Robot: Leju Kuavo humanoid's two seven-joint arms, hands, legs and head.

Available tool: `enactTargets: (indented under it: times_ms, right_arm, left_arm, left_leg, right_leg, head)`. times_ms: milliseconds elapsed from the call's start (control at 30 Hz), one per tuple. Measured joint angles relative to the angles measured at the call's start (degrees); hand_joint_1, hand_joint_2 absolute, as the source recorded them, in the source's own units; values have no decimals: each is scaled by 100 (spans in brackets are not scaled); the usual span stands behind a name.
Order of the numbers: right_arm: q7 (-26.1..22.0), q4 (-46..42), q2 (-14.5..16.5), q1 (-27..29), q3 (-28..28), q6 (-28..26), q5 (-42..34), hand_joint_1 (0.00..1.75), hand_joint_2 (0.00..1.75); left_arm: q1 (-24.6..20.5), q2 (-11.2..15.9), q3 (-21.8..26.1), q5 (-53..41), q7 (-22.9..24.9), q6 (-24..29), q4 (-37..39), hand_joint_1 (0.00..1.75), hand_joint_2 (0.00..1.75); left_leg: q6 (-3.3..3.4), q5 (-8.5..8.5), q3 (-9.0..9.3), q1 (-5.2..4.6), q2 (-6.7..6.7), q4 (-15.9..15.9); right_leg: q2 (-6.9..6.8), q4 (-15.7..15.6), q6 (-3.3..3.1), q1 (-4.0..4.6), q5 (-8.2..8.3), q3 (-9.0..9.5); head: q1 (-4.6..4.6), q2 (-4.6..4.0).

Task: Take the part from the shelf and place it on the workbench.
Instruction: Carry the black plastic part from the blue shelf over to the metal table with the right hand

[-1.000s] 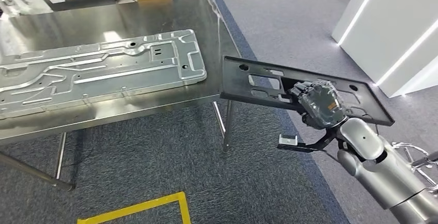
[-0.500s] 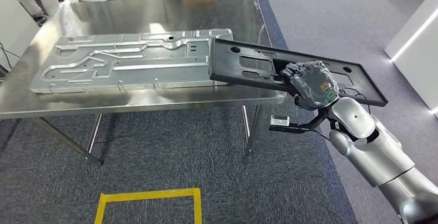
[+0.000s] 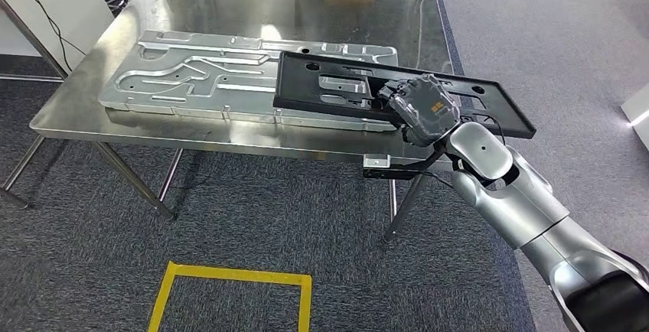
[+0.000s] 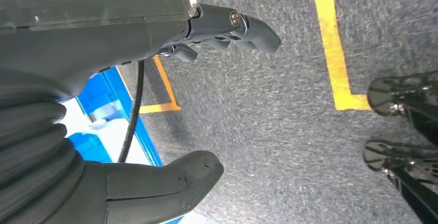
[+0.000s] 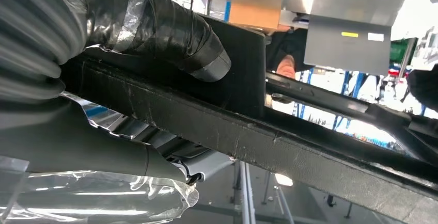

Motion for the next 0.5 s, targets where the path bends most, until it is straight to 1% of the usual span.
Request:
enactTargets:
  times_ms: [133,267,367,500]
  right_arm:
    - [50,179,214,-161,111,109,62,175,175]
    - [164,311,486,-286,248,178,190,175,175]
    - [270,387,757,-347,404,218,285,175,175]
    - [441,499,1222,-389,684,286,432,175,175]
  left_arm:
    - [-48,-12,-74,-2,11,14,8,0,175]
    - [-94,-30,-122,-47,66,84,9,0,175]
    - [-141,-38,-206,-155,129,97,9,0,175]
    - [-213,-60,-364,-346,227,22,-17,0,175]
  left_leg:
    - [40,-21,5,-5,14,0]
    - [52,-24,6,-7,19,0]
    - [52,-24,8,-8,26,1]
    - [52,-24,19,-8,49,1]
  right_leg:
    - [15,-51,35,-3,21,25]
    - [18,-70,56,-4,34,32]
    - [20,-71,73,-4,38,31]
    - [46,-71,80,2,38,31]
  head:
    - [1,0]
    - [0,0]
    - [0,0]
    - [0,1]
